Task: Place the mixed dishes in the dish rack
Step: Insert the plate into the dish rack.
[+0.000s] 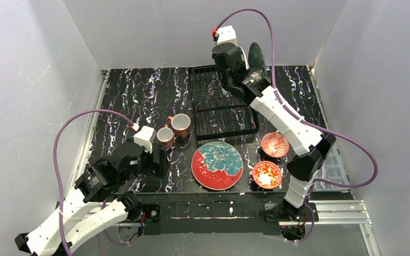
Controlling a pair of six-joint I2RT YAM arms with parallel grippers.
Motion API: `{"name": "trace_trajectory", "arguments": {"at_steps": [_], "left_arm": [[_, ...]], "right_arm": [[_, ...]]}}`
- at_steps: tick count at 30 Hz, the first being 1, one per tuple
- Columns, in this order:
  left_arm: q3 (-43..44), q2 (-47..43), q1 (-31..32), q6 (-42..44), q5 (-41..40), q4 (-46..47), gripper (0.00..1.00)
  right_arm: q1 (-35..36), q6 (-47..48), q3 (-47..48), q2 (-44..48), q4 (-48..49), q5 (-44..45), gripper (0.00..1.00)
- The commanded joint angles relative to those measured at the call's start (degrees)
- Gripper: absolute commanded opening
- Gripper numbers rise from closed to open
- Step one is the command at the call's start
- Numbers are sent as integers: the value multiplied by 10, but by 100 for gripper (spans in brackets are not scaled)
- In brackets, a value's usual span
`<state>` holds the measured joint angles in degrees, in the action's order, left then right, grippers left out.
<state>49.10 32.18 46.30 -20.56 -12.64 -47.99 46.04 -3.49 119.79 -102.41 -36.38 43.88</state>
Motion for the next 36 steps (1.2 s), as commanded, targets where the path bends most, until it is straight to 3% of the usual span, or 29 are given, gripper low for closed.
{"name": "trace_trajectory", "arguments": {"at_steps": [1, 19, 36], "left_arm": [[-7, 3, 0, 6, -2, 3, 98], [-7, 7, 0, 7, -3, 4, 98], [-7, 13, 0, 7, -4, 4, 98]], "right_arm": [[3, -18, 19, 5, 78, 31, 1], [3, -48, 23, -18, 39, 34, 1], [17, -37, -132, 56, 112, 23, 1]]}}
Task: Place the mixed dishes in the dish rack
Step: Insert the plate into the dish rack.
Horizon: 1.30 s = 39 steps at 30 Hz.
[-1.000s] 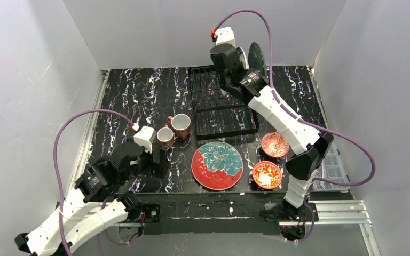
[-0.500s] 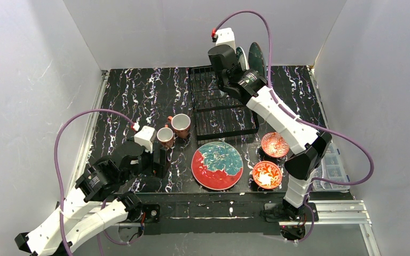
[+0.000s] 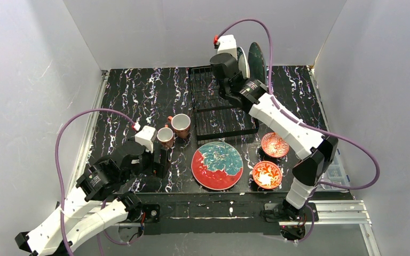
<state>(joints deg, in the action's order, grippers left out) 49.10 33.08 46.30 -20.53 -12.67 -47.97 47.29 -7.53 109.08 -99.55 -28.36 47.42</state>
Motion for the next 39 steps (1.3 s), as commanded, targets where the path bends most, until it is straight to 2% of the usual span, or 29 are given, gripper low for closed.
{"name": "trace_trajectory", "arguments": {"at_steps": [1, 12, 20, 33, 39], "left_arm": [[-7, 3, 0, 7, -3, 4, 98], [-7, 6, 0, 7, -3, 3, 98], [-7, 5, -1, 7, -5, 3, 98], [-5, 17, 0, 3, -14, 0, 98], [2, 37, 0, -1, -8, -4, 98]], "right_arm": [[5, 3, -30, 30, 31, -12, 1], [20, 0, -94, 58, 53, -8, 3], [30, -7, -119, 76, 62, -5, 30], [31, -18, -125, 114, 49, -40, 54], [31, -26, -128, 147, 31, -69, 59]]}}
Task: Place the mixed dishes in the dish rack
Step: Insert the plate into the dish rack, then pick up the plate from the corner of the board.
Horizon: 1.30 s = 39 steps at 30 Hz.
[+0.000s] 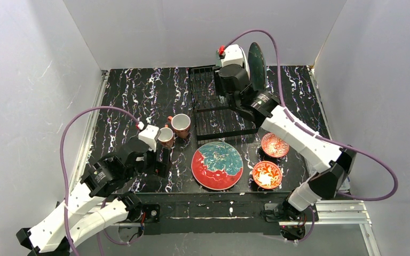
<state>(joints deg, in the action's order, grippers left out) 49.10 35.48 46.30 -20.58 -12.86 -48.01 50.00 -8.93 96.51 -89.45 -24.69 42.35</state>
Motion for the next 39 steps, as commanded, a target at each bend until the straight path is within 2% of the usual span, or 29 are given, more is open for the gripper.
{"name": "trace_trajectory", "arguments": {"at_steps": [1, 6, 15, 25, 28, 31, 35, 39], "left_arm": [[5, 16, 0, -1, -3, -5, 98], [22, 29, 0, -10, -1, -13, 98], [52, 74, -1, -69, 20, -44, 98], [45, 138, 0, -148, 68, -40, 98], [7, 177, 0, -210, 86, 9, 97], [-21, 216, 0, -258, 85, 60, 90], [-52, 278, 0, -309, 88, 146, 71], [-64, 306, 0, -325, 89, 183, 64]], "right_arm": [[3, -13, 0, 51, -13, -24, 59], [4, -24, -17, 89, -39, -69, 62], [4, -70, -126, 211, -50, -167, 63], [4, -104, -261, 326, -103, -224, 63], [4, -118, -335, 350, -101, -244, 63], [4, -129, -383, 354, -84, -263, 63], [4, -141, -426, 355, -62, -288, 62], [4, -146, -438, 357, -56, -292, 62]]}}
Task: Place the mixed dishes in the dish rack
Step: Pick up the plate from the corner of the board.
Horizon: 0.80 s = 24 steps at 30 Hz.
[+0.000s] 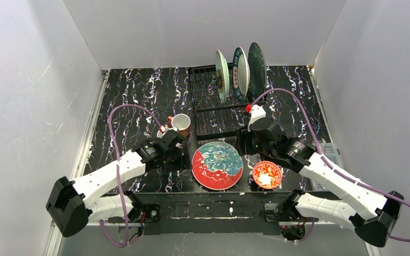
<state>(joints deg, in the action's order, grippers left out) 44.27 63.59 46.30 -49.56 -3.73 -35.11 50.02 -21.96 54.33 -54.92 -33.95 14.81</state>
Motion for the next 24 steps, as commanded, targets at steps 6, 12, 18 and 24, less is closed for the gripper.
{"name": "trace_trajectory", "arguments": {"at_steps": [6, 12, 18, 24], "left_arm": [[-20, 86, 0, -49, 5, 101, 55], [-22, 126, 0, -54, 5, 129, 47], [-23, 157, -1, -54, 5, 142, 41], [-31, 167, 0, -52, -3, 144, 27]], "right_arm": [[3, -16, -27, 17, 40, -18, 62], [3, -17, -32, 22, 39, -18, 62], [3, -19, -40, 24, 37, -18, 62], [3, -21, -44, 25, 35, -17, 62]]}}
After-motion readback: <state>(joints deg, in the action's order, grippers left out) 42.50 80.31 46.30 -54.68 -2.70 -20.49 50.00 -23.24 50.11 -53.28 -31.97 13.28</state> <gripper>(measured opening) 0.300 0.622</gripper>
